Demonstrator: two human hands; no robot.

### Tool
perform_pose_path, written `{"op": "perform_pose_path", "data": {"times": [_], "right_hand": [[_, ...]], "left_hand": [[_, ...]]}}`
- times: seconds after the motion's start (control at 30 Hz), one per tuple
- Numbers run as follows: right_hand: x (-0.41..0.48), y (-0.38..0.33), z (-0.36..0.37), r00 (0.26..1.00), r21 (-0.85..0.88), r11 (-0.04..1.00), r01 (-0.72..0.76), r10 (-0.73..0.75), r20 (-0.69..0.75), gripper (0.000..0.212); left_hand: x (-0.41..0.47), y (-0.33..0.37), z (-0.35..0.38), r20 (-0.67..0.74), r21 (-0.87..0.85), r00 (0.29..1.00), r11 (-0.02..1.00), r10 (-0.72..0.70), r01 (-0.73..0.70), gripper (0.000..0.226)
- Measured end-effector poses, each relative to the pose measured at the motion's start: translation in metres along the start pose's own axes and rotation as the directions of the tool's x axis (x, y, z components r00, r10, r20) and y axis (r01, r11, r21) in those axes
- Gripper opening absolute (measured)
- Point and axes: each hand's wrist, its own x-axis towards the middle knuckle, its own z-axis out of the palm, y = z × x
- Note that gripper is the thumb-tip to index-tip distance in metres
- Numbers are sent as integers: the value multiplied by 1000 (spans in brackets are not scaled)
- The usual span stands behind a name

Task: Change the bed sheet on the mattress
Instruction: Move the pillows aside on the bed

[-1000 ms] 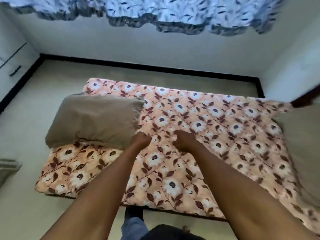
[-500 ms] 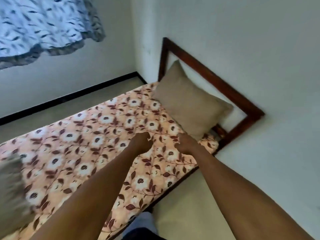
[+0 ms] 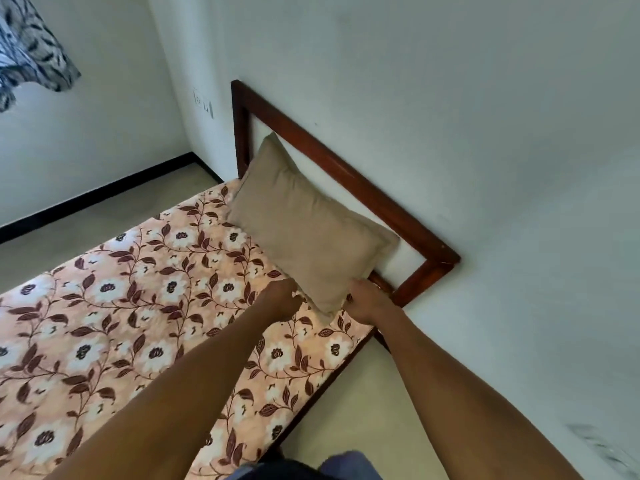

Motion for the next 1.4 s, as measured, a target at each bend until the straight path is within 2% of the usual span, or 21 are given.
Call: {"op": "perform_pose_path", "data": {"times": [0.3, 0.43, 0.57, 0.73, 0.87, 0.93, 1.0, 1.07, 1.17, 1.23, 1.3, 1.37, 1.4], "right_hand": [[99, -6, -55, 983, -165, 969, 182, -174, 64, 55], [168, -25, -83, 959, -200, 938, 284, -278, 57, 60], [237, -34, -103, 933, -194, 916, 351, -359, -7, 72], [305, -31, -90, 972, -120, 968, 220, -228, -56, 92], [332, -25, -61, 988, -78, 990, 121, -127, -86, 119], [340, -29, -53, 982, -71, 994, 78, -89, -167, 126], [351, -39, -54, 973, -38, 998, 50, -58, -221, 111], [356, -57, -55, 978, 0, 998, 65, -63, -197, 77], [332, -97, -50, 962, 122, 973, 194, -164, -219, 46], [298, -124, -44, 939, 290, 903, 316, -254, -230, 38], [263, -146, -40, 924, 469, 796, 383, -337, -182, 31], [230, -162, -39, 895, 595, 684, 422, -421, -150, 29], [213, -172, -42, 891, 660, 639, 395, -441, -107, 24]], "left_hand": [[75, 10, -32, -97, -102, 989, 990, -107, 97, 36], [107, 1, -40, -137, -175, 953, 954, -270, 246, 38], [136, -1, -39, -108, -259, 906, 891, -410, 372, 41], [141, -7, -20, -72, -423, 841, 780, -536, 461, 42], [125, -18, -6, -24, -440, 807, 731, -590, 521, 49], [115, -30, -2, 4, -489, 770, 670, -638, 558, 42], [103, -42, 1, 14, -568, 726, 592, -688, 571, 36], [87, -52, 3, 16, -625, 676, 521, -736, 582, 36], [61, -63, 6, 4, -692, 621, 446, -784, 567, 36], [41, -68, 5, -4, -749, 588, 392, -809, 534, 32], [21, -76, 4, -13, -801, 554, 340, -832, 492, 24], [-5, -82, 2, -13, -860, 511, 271, -859, 433, 27], [-19, -85, -2, -11, -889, 483, 229, -876, 396, 32]]}}
